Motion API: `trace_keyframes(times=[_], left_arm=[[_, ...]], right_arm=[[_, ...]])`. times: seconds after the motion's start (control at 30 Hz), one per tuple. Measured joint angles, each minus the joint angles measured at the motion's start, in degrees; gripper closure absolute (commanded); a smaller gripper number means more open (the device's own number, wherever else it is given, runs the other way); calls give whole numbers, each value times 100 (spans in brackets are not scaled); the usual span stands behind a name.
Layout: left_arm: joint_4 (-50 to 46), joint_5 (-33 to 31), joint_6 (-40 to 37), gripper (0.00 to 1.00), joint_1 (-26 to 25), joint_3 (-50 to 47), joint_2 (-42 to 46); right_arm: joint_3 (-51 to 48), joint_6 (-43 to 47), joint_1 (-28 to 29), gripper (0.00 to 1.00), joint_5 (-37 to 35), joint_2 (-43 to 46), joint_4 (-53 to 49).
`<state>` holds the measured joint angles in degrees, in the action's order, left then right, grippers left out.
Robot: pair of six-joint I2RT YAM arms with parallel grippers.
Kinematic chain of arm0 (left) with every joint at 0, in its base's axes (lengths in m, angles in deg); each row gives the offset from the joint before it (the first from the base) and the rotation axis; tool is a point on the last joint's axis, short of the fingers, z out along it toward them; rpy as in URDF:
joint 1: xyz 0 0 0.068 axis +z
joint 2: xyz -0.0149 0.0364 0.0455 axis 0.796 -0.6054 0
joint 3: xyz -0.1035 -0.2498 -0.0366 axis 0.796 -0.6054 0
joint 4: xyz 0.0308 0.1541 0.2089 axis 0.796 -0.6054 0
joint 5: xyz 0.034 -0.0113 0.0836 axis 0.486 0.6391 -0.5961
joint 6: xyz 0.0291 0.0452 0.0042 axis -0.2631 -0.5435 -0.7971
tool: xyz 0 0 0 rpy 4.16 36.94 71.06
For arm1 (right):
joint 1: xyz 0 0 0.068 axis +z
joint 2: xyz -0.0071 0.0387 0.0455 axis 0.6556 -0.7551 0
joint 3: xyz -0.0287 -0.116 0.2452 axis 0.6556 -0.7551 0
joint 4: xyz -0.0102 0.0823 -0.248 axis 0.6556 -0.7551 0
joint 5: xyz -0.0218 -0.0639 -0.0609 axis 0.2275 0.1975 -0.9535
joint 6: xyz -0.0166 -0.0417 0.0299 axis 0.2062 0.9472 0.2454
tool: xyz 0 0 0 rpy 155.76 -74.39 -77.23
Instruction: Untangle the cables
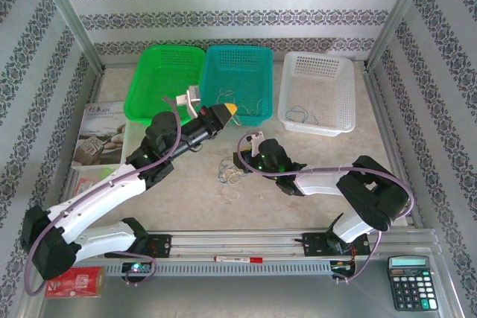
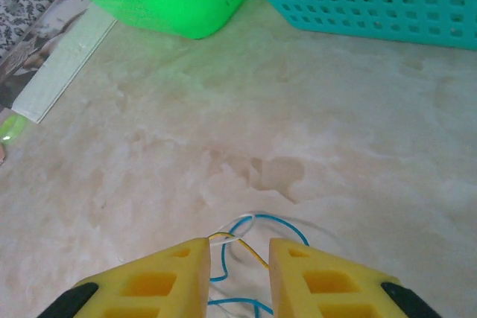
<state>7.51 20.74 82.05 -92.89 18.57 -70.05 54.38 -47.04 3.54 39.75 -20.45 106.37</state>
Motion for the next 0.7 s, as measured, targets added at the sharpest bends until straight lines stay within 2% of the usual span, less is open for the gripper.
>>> trace_keyframes(times=[0.2,0.33,0.47,0.7], left_arm=[[-730,-90,-610,100,17,710,181],[-1226,-144,-1064,100,229,984,282],[-1665,-203,-1515,100,852,1069,315],[-2109,-166,-2221,100,2354,1102,-37]], right_arm=[[-188,-131,0,64,-63,-7,157],[-210,-168,0,60,-63,72,173],[-293,-168,0,57,-63,411,96],[-369,-166,0,55,-63,1209,-299]])
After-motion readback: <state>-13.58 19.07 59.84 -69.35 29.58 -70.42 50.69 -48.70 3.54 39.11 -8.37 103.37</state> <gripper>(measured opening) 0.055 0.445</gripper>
